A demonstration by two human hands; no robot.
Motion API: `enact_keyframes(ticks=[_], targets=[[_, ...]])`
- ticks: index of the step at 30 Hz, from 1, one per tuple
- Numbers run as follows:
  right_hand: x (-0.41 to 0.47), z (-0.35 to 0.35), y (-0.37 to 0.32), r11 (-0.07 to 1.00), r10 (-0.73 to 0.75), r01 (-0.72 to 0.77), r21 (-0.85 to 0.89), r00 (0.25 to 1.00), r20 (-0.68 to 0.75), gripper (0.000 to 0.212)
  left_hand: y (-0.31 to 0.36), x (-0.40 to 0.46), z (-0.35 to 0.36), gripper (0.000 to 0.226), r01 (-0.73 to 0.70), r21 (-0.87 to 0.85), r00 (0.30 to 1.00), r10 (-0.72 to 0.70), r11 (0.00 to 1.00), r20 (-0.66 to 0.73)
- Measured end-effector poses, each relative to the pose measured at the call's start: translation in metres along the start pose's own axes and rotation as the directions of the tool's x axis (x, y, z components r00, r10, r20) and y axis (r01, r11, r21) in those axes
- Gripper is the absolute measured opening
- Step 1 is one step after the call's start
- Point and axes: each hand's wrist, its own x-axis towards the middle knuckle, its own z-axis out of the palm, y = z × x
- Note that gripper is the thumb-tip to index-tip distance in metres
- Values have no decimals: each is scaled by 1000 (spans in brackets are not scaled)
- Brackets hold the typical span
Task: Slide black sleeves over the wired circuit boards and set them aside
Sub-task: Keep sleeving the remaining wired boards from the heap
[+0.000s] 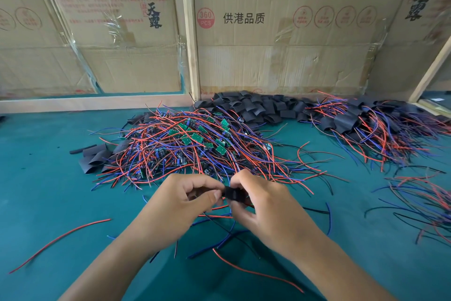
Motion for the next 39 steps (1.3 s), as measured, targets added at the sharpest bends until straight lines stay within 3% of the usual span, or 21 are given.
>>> enact_keyframes(ticks=[4,8,10,12,13,15,17,20,23,28,31,33,35,37,39], targets=[[-1,2,3,1000,1,-1,-14,1000,-24,14,-5,2,2,28,14,-20,1000,-14,1000,1],[-2,9,1,999,-10,6,-44,997,-76,14,-8,4,0,13,-24,-57,999,25,998,25],[-2,11,-1,998,-21,13,-63,993,-117,13,-15,9,-5,26,12,-200,996,-29,980,-84],[-2,9,-1,998,-2,-9,-60,985,-170,10,-26,18,-14,19,16,-331,953,-115,943,-281],[-1,7,0,999,21,-31,-44,977,-214,9,-35,21,-19,20,8,-261,913,-113,965,-391],[3,-3,6,996,85,-85,15,941,-328,11,-51,23,-23,25,51,63,858,-11,997,-514],[11,-19,13,994,97,-110,-3,892,-442,17,-57,22,-20,24,88,303,864,78,949,-497],[31,-55,40,986,76,-142,-83,840,-537,21,-60,24,-13,22,76,487,900,150,870,-408],[54,-103,94,948,83,-231,-219,843,-531,17,-61,27,-14,21,78,544,890,188,836,-416],[72,-175,203,736,125,-402,-545,871,-474,11,-53,30,-8,20,12,634,854,322,773,-408],[75,-198,249,596,312,-549,-586,831,-461,12,-52,29,-4,19,-38,673,864,362,739,-350],[74,-195,265,516,500,-565,-643,809,-309,17,-55,29,-7,19,-19,652,870,334,758,-363],[74,-183,265,424,594,-586,-690,755,-277,20,-55,29,-11,16,9,636,864,314,772,-394],[83,-172,253,355,541,-618,-701,748,-385,20,-53,29,-10,16,9,637,849,330,771,-412],[102,-155,234,447,438,-594,-668,797,-416,18,-48,29,-6,17,-11,655,845,357,755,-397]])
